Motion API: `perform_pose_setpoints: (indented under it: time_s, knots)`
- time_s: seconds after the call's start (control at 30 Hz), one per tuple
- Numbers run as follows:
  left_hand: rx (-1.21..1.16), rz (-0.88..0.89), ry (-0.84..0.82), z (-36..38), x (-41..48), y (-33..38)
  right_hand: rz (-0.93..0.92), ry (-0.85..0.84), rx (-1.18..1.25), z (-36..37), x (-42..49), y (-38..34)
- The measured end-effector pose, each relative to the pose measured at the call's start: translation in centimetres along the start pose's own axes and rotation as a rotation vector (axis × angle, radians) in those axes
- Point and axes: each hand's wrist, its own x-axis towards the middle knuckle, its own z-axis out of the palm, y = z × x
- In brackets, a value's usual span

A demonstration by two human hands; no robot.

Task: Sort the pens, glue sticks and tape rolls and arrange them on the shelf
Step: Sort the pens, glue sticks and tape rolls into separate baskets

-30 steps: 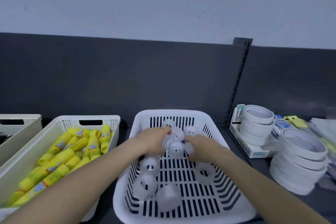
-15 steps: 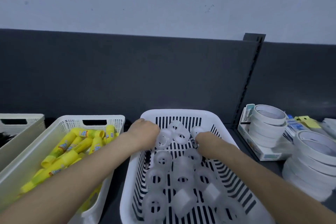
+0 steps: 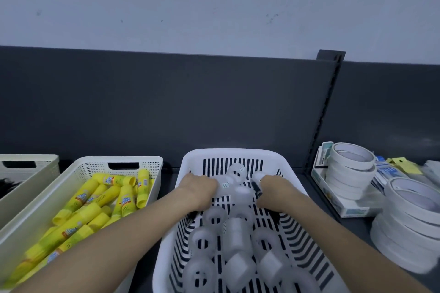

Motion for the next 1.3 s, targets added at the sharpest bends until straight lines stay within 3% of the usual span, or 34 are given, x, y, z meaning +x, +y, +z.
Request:
perform_pose_setpoints:
  time_s: [0.17, 0.33, 0.53, 0.77, 1.1, 1.3]
  knots:
    - [-0.368, -0.157, 0.06, -1.7, -0.6, 0.0, -0.047, 0.069, 0.301, -2.3, -3.2, 1.9]
    - [-0.592, -0.251, 0.107, -3.9, -3.1, -2.4, -0.129, -0.02, 0.683, -2.5, -4.7, 2.1]
    - [-1.115, -0.294, 0.23, -3.6, -8.9, -6.3, -0.246, -0.111, 0.838, -2.3, -5.4, -0.9]
    - [-1.267, -0.365, 0.418, -2.3, -15.8, -11.8, -0.399, -0.198, 0.883, -2.3, -7.2, -8.0]
    - [-1.227, -0.512, 0.475, 3.1, -24.5, -27.3, -0.507, -0.199, 0.898, 0.0, -8.0, -25.6]
    - [-1.238, -0.49, 0.448, 7.0, -27.2, -36.9, -0.46, -0.167, 0.905, 3.0, -6.3, -38.6]
